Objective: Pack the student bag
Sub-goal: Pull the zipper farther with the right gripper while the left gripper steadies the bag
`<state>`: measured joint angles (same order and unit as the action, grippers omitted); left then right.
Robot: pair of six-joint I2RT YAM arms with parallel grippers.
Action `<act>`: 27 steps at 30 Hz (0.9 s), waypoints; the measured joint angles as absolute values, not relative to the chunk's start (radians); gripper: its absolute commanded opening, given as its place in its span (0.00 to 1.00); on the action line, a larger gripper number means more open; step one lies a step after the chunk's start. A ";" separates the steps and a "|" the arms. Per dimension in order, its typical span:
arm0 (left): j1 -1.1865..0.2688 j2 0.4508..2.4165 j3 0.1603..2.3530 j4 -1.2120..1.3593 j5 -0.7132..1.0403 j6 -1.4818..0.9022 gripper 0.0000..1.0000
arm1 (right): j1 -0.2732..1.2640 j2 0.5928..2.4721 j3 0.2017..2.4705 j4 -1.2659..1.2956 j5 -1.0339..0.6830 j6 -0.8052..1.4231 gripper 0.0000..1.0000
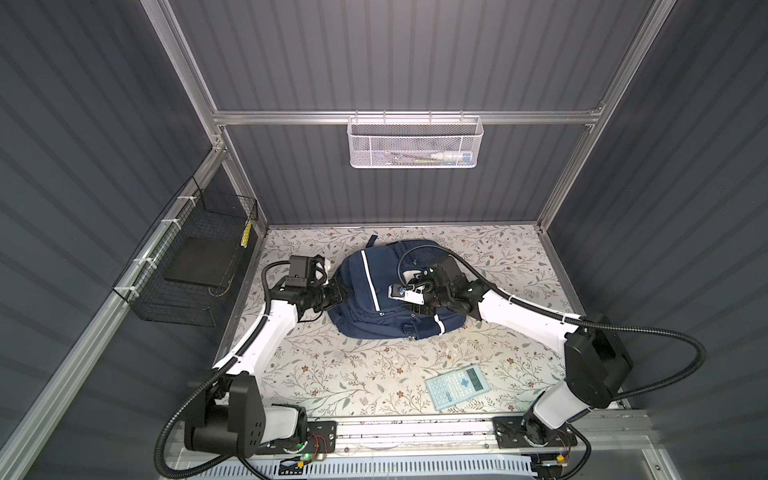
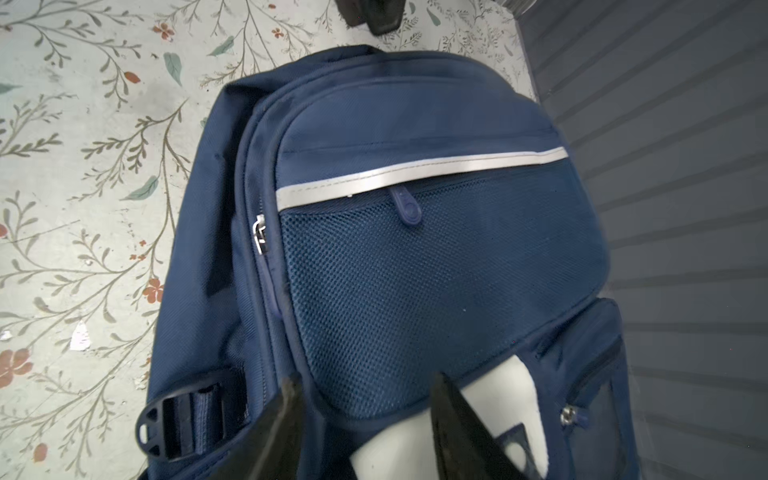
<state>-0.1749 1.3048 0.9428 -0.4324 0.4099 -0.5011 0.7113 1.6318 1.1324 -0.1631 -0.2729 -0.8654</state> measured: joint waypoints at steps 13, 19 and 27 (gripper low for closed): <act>-0.205 1.217 0.886 -0.426 0.437 -0.555 0.37 | 0.741 1.724 1.126 -0.121 -0.202 -0.915 0.08; -0.417 1.157 0.839 -0.360 0.319 -0.598 0.41 | 0.738 1.706 1.169 -0.172 -0.234 -0.885 0.00; -0.696 1.190 0.805 -0.279 -0.009 -0.603 0.46 | 0.718 1.687 1.201 -0.229 -0.295 -0.825 0.00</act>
